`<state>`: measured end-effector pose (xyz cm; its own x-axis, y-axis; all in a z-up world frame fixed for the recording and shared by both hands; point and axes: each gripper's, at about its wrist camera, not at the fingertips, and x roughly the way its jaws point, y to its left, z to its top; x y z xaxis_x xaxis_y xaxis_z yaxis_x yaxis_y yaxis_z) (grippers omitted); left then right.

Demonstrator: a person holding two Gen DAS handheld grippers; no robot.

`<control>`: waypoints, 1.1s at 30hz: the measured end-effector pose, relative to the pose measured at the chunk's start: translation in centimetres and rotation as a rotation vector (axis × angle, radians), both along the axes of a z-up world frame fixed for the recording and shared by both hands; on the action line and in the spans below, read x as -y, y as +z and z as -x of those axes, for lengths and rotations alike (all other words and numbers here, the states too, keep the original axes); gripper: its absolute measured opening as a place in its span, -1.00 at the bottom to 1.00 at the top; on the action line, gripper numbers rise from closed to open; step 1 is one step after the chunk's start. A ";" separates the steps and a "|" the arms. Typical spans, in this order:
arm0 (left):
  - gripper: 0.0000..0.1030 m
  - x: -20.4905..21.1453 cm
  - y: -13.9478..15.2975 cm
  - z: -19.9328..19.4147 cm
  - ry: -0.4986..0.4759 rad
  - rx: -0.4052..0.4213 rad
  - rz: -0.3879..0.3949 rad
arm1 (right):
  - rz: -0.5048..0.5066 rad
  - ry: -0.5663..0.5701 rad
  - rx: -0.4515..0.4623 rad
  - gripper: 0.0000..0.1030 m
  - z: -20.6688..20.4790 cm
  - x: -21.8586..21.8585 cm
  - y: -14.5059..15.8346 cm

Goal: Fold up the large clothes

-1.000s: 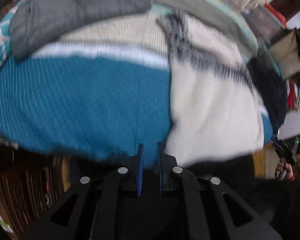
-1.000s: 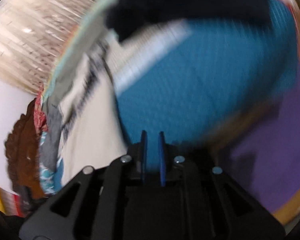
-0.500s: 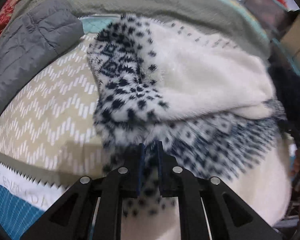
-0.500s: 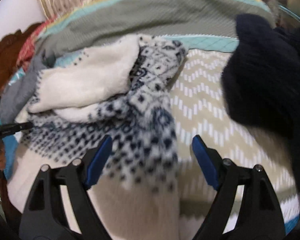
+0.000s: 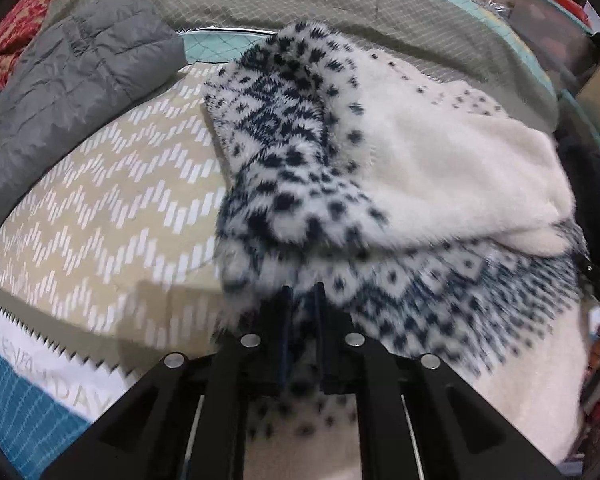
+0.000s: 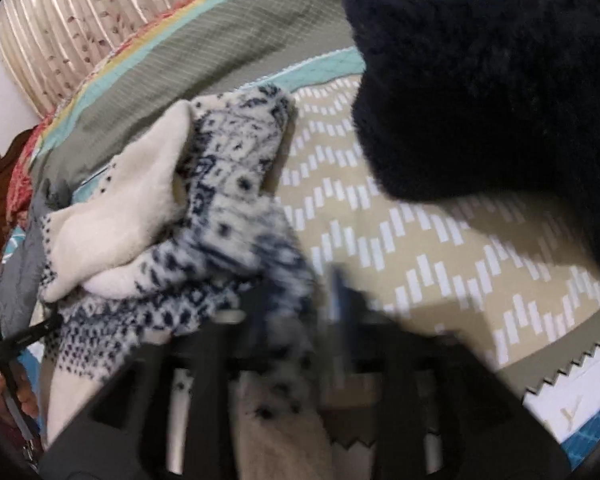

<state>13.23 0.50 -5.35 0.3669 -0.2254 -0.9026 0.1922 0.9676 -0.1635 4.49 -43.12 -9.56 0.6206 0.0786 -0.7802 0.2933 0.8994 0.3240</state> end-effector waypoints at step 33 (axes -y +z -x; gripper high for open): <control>-0.35 0.4 7.5 -6.9 0.121 0.282 0.129 | 0.122 0.053 0.224 0.10 -3.2 0.6 8.3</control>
<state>20.11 0.15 2.10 0.6292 -0.2707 -0.7286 0.1317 0.9610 -0.2432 7.64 -43.67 -1.27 0.7762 0.0297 -0.6298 0.1777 0.9481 0.2637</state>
